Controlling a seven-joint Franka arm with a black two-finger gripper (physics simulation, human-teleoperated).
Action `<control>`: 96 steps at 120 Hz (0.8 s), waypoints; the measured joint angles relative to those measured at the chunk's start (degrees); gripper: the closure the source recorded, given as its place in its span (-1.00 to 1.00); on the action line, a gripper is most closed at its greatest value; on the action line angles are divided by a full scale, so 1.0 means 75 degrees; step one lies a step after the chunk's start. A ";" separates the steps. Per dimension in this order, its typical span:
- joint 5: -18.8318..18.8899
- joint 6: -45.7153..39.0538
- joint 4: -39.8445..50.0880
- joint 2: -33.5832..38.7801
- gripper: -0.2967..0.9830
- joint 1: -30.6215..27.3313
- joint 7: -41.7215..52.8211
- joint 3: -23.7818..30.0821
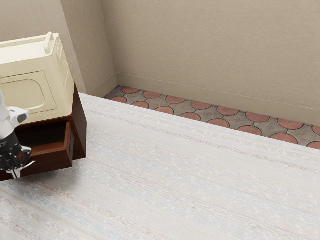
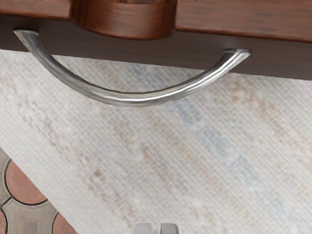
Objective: Push the drawer handle with one arm to close the drawer
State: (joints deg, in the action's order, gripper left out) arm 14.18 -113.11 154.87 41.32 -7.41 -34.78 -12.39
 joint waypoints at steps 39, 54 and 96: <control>0.0793 -0.0987 0.0304 -0.0464 0.69 -0.0008 0.0159 -0.0614; 0.0912 -0.1398 0.0281 -0.0753 0.69 -0.0008 0.0333 -0.0621; 0.0969 -0.2257 0.0073 -0.1474 0.69 -0.0197 0.0710 -0.0655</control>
State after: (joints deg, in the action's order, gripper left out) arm 21.45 -130.05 155.41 30.27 -8.89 -29.46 -17.31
